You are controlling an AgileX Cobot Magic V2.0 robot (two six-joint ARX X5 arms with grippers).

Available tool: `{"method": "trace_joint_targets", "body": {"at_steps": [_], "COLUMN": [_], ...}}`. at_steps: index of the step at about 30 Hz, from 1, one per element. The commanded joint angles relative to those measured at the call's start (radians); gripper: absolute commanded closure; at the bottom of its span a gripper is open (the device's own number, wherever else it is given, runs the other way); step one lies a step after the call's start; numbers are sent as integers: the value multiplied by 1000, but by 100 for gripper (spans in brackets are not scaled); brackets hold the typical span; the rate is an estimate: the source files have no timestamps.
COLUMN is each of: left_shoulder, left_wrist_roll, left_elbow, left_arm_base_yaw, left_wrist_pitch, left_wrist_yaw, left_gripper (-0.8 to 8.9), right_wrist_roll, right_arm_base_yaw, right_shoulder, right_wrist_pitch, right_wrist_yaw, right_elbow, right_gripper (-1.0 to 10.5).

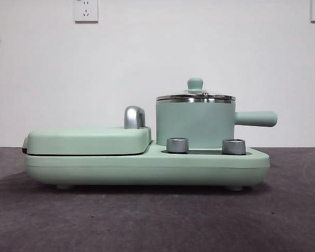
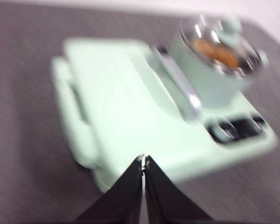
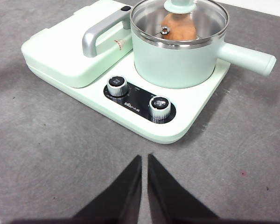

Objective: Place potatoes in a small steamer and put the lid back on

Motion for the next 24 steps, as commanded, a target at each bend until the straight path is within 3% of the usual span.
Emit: {"method": "trace_joint_targets", "body": {"at_steps": [1, 7, 13, 24], "left_shoulder": [-122, -386, -527, -521], "left_wrist_roll": [19, 17, 18, 24], "left_elbow": [-179, -440, -521, -530], "left_arm_base_yaw": [62, 161, 196, 196], "left_wrist_pitch": [133, 213, 223, 222], "left_wrist_yaw": [-74, -269, -270, -270], "left_gripper": [807, 807, 807, 807], "right_wrist_roll": [6, 6, 6, 6], "right_arm_base_yaw": [6, 6, 6, 6], "right_shoulder": [1, 1, 1, 0], "right_wrist_pitch": [11, 11, 10, 11], "right_wrist_yaw": [-1, -1, -1, -1], "right_elbow": [5, 5, 5, 5], "right_gripper": [930, 930, 930, 930]}}
